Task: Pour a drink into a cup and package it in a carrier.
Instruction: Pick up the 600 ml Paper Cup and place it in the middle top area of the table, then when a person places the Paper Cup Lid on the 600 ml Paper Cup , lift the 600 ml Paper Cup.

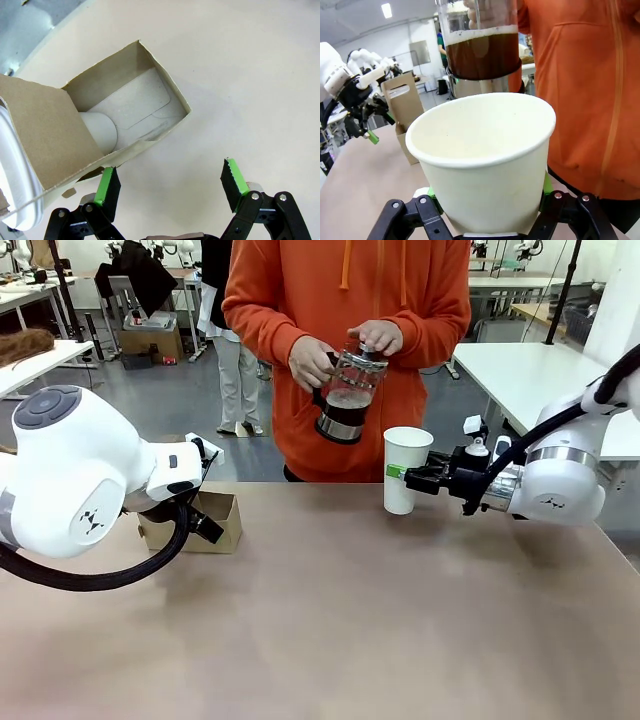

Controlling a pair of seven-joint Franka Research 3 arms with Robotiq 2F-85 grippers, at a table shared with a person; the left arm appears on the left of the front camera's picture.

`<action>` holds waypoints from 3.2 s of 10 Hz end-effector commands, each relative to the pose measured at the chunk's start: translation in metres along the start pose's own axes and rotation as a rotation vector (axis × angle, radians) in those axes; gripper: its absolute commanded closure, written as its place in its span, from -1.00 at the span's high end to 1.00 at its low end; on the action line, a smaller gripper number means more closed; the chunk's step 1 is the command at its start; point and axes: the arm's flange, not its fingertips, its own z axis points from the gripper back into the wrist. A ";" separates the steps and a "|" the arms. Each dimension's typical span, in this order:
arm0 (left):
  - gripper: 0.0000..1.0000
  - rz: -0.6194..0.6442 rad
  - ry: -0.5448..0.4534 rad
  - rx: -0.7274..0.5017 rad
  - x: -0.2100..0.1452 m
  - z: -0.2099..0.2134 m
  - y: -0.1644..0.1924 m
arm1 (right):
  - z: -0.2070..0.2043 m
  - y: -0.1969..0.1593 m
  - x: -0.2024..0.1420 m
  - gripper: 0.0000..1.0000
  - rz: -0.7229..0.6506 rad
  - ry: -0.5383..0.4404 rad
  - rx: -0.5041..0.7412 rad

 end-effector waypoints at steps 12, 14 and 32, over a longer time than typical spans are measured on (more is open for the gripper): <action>1.00 0.001 -0.002 -0.002 0.000 0.001 0.000 | 0.000 0.001 0.001 0.60 0.002 0.000 0.000; 1.00 0.001 -0.002 -0.002 0.000 0.001 0.000 | 0.000 0.001 0.001 0.60 0.002 0.000 0.000; 1.00 0.001 -0.002 -0.002 0.000 0.001 0.000 | 0.000 0.001 0.001 0.60 0.002 0.000 0.000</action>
